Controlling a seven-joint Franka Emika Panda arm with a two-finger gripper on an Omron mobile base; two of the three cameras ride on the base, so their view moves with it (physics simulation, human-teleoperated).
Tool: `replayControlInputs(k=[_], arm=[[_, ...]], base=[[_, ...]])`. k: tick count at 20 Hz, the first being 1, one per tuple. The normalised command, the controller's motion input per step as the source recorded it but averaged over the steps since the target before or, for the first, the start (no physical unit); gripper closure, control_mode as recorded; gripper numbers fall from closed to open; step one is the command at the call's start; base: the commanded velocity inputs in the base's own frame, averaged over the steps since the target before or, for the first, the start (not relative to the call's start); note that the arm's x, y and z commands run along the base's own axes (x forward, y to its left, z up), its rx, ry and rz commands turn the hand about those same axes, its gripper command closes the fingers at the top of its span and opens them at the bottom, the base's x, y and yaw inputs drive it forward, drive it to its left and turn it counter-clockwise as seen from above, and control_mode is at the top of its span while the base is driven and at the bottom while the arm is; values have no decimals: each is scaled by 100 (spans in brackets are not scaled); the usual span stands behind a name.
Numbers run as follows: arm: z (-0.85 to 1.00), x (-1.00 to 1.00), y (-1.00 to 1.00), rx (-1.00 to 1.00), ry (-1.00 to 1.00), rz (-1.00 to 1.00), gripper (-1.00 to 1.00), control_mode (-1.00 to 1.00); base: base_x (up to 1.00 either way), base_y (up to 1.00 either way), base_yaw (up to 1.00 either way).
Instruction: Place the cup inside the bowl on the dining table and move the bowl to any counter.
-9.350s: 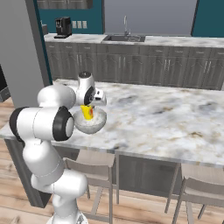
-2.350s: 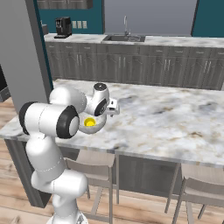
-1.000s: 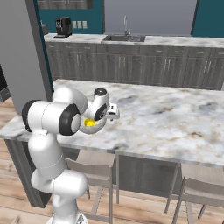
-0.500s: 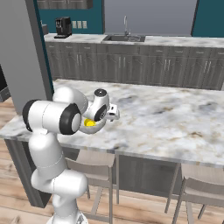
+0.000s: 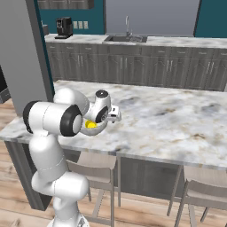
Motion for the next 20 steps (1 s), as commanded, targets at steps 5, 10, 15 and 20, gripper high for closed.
replayControlInputs(k=[5, 10, 15, 20], arm=[[0, 0, 0, 0, 0, 0, 100, -100], [0, 0, 0, 0, 0, 0, 100, -100], [0, 0, 0, 0, 0, 0, 100, -100], [0, 0, 0, 0, 0, 0, 100, -100]], base=[[0, 0, 0], [0, 0, 0], [0, 0, 0], [0, 0, 0]])
